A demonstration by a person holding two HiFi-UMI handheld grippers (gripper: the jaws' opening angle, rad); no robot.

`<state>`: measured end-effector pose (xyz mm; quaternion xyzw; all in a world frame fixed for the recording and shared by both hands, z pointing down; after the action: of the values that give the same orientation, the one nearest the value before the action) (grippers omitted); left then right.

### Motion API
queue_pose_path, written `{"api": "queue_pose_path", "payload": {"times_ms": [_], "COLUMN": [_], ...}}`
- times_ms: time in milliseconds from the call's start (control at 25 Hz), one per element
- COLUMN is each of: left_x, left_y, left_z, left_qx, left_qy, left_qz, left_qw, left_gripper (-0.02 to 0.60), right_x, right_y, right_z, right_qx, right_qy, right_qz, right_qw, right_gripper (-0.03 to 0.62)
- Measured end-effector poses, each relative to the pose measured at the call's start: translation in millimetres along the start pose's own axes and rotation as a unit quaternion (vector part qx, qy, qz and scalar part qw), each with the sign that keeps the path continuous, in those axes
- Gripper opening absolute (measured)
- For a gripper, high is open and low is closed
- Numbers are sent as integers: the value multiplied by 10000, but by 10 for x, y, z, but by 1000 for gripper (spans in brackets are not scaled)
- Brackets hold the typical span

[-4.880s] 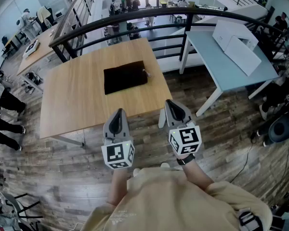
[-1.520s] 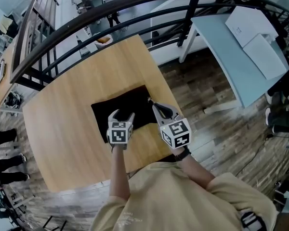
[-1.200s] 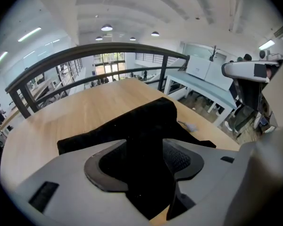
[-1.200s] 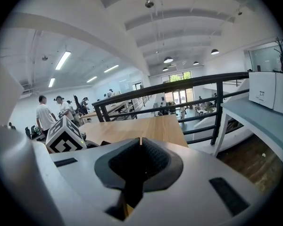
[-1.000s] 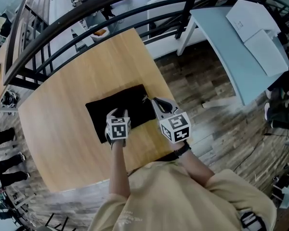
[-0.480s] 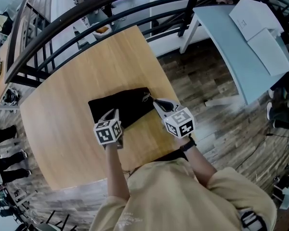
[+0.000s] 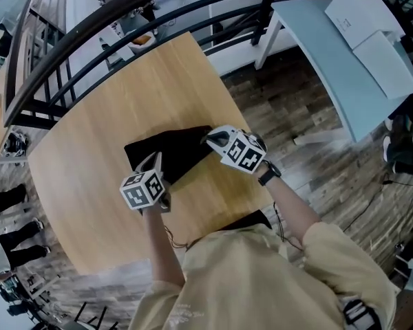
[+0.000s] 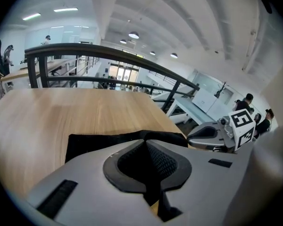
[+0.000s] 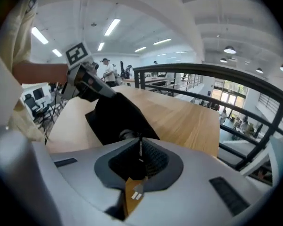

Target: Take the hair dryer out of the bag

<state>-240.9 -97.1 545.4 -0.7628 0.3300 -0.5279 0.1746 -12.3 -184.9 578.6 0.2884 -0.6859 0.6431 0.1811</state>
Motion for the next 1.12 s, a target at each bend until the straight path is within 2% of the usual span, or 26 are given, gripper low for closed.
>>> {"api": "queue_pose_path", "payload": {"times_ms": [160,240,320,400,680,800,880,1000,1120], "left_x": [39,44,47,53,83,79,81,88,100], "left_y": [38,60,70,69,94,90,81,77,63], "left_z": [37,34,29,29,-11,-21,-20,-23,-50], "left_qx": [81,93,90,69,-81,-136,-154,-200,-327], "left_qy": [-73,-96,-124,-168,-268,-320,-341,-360,-357], "left_qz": [-59,-68,-67,-64,-34,-37,-27,20,87], "left_qw": [9999,9999,9999,9998,9996,9994,9993,9992,9988], "left_gripper": [21,21,21,21,21,21,21,21,21], "right_x": [208,298,377,447,770,907,975,1049,1111], "right_y": [-6,0,-3,-3,17,13,10,30,64], "right_z": [31,25,4,-12,-67,-135,-145,-87,-37], "right_qx": [-766,-1178,-1587,-1877,-2582,-2982,-3063,-2742,-2646], "right_qy": [316,599,861,1103,1757,1839,1889,2117,2465], "right_qz": [-355,-519,-697,-831,-1286,-1457,-1521,-1631,-1654], "right_qw": [9959,9899,9811,9725,9412,9252,9205,9238,9175], "right_gripper": [20,29,150,201,238,245,245,245,244]}}
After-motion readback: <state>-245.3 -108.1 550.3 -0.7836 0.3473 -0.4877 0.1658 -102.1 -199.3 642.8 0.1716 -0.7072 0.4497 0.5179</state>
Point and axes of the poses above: the fingertips, and each gripper's own axes: x forward along the fingers, z to its right, y out of its top, the point moved 9 cm from there along -x, backward along the fingers, and after that the axes turned 7 degrees about -x, right-handed, at the moved point
